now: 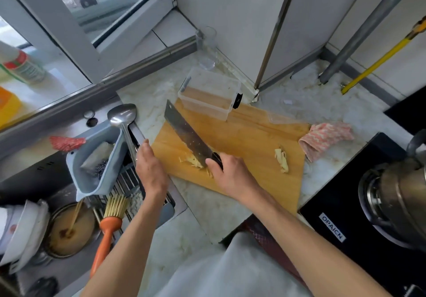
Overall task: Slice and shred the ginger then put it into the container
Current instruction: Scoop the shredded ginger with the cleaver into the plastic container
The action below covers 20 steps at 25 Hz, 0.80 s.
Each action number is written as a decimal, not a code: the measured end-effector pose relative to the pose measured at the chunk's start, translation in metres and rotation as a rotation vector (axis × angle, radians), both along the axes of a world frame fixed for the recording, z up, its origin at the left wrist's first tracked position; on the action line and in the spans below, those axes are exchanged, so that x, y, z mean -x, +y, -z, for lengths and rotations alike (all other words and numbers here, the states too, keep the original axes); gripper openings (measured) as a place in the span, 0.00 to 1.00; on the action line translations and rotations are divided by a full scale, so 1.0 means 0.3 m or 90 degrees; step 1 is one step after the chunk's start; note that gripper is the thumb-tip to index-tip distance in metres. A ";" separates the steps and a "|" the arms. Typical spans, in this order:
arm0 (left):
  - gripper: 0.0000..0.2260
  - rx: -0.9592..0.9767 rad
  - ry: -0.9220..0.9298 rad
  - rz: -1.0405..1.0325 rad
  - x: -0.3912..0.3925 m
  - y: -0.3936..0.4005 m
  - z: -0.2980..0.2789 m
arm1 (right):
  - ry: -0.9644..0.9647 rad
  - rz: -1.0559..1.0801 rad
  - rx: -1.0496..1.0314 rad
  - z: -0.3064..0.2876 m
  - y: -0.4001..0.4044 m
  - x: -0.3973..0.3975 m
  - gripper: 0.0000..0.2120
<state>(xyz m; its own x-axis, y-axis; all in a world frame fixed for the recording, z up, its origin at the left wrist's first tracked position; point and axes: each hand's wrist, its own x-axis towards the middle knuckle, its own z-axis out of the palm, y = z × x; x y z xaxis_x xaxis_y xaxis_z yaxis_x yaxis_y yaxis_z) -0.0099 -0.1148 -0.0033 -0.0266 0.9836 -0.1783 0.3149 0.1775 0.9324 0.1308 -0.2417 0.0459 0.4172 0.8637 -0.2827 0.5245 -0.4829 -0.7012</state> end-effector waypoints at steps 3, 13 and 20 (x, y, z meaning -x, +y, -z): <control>0.21 -0.013 0.023 -0.032 0.054 0.024 0.002 | 0.091 -0.039 0.047 0.057 0.079 0.113 0.18; 0.16 0.004 0.014 0.001 0.030 0.006 0.016 | 0.058 0.160 0.089 0.148 0.019 0.101 0.21; 0.21 0.003 0.006 -0.021 0.006 0.032 0.061 | 0.088 0.030 0.053 0.106 0.078 0.225 0.19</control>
